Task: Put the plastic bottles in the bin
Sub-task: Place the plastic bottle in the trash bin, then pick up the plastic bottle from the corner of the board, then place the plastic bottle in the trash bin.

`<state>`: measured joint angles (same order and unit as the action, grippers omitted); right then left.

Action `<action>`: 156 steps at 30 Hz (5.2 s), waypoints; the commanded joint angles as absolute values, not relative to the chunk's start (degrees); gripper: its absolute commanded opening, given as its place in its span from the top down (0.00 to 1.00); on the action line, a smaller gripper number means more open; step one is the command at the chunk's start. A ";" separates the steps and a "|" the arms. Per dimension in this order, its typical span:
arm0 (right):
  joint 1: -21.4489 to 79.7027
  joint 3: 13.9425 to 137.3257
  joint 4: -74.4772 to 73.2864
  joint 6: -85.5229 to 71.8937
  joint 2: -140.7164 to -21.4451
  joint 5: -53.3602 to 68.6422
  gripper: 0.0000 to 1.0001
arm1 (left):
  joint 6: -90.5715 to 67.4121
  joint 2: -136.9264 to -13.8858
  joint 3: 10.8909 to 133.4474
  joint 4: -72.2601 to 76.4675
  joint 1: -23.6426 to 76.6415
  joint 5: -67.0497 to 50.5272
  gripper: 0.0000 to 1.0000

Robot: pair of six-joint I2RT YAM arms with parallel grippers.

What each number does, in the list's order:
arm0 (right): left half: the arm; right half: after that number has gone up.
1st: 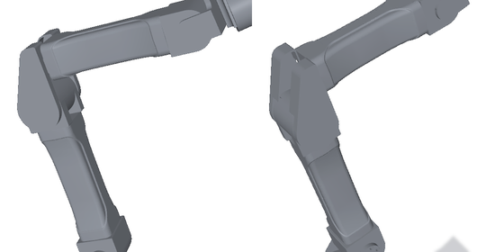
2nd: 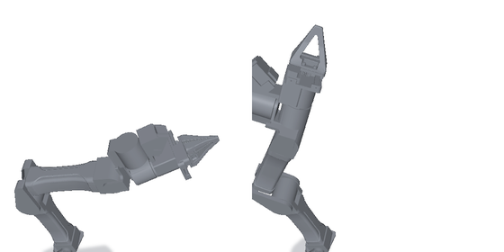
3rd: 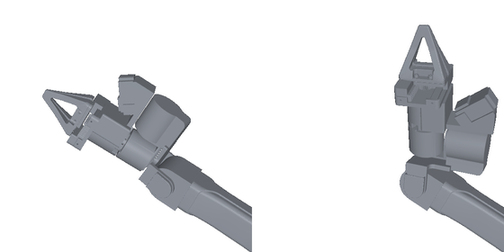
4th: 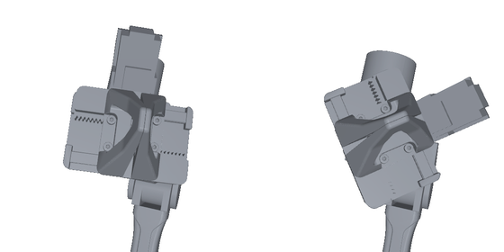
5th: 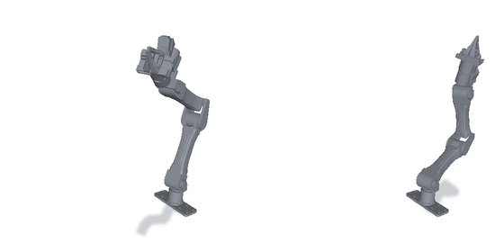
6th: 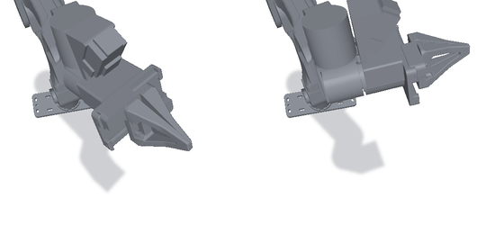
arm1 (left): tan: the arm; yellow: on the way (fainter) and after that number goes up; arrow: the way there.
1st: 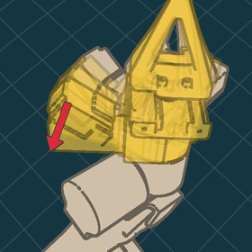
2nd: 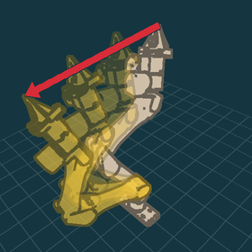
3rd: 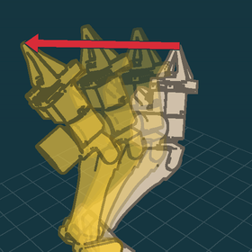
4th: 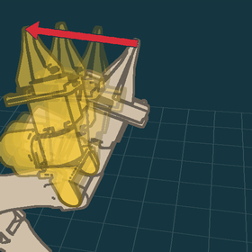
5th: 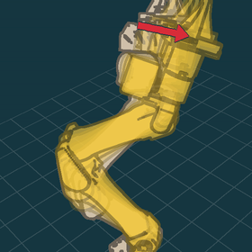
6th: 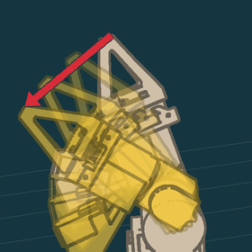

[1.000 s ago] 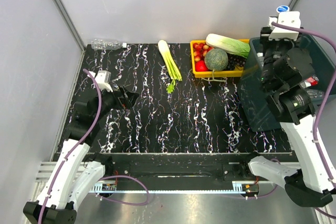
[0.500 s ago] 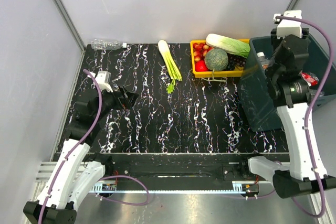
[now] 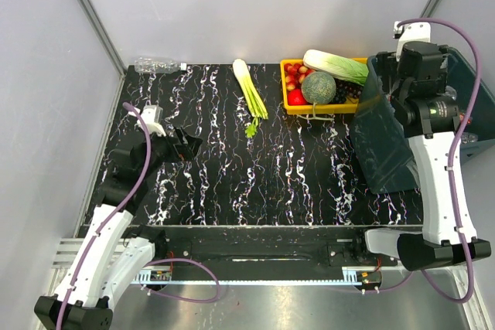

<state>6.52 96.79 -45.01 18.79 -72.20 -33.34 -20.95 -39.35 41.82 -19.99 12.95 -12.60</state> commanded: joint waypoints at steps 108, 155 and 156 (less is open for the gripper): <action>44.56 62.31 0.45 -4.92 -80.25 -5.28 0.00 | -68.20 -150.40 113.39 32.08 -12.66 -6.05 0.62; 44.47 56.16 5.44 -26.97 -61.60 13.71 0.00 | -10.72 -58.80 54.49 -22.24 29.00 -30.05 0.67; 44.47 56.34 5.80 -27.85 -62.74 13.80 0.01 | -10.98 -58.28 54.06 -21.45 29.00 -30.49 0.67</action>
